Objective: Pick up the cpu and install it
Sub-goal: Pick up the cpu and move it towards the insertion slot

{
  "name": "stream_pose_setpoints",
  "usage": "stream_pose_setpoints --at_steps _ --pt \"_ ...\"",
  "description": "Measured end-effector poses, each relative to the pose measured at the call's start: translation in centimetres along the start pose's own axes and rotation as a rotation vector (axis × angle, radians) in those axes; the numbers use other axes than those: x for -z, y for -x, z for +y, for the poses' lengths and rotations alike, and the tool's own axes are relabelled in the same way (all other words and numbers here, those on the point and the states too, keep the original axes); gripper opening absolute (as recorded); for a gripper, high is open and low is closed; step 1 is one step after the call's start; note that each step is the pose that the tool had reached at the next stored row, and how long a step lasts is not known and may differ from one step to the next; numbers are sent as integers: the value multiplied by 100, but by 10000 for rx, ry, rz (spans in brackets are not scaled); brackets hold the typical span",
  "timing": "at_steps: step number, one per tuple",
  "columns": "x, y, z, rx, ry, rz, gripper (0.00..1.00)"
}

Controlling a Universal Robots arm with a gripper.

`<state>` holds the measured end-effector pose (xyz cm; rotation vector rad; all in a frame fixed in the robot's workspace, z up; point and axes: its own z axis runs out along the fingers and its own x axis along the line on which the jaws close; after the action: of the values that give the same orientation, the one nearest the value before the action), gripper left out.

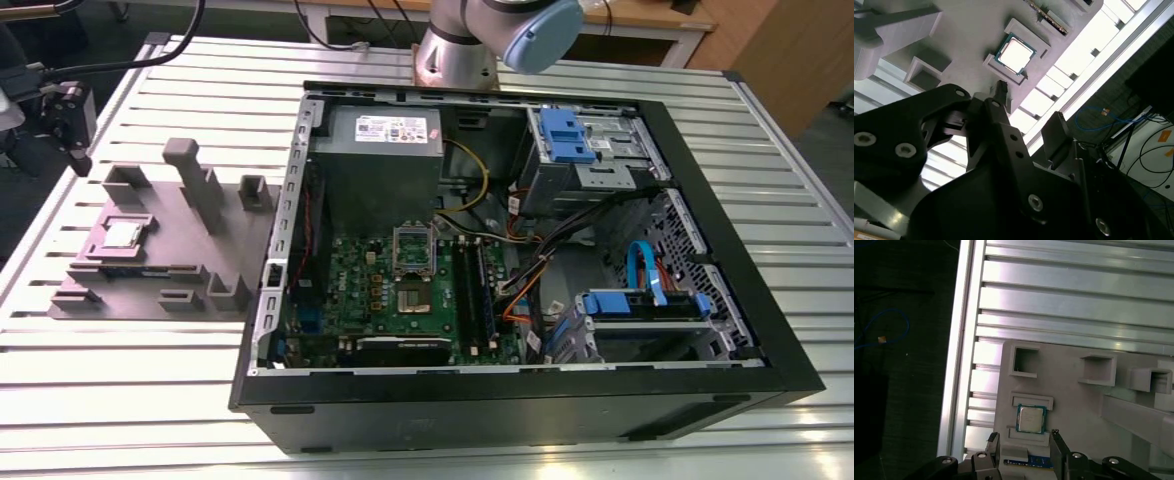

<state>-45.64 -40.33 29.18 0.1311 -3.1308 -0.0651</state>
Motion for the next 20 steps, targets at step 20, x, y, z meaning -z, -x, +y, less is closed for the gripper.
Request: stream_pose_setpoints --at_steps 20 --pt "-21 6 -2 1 -6 -3 64"
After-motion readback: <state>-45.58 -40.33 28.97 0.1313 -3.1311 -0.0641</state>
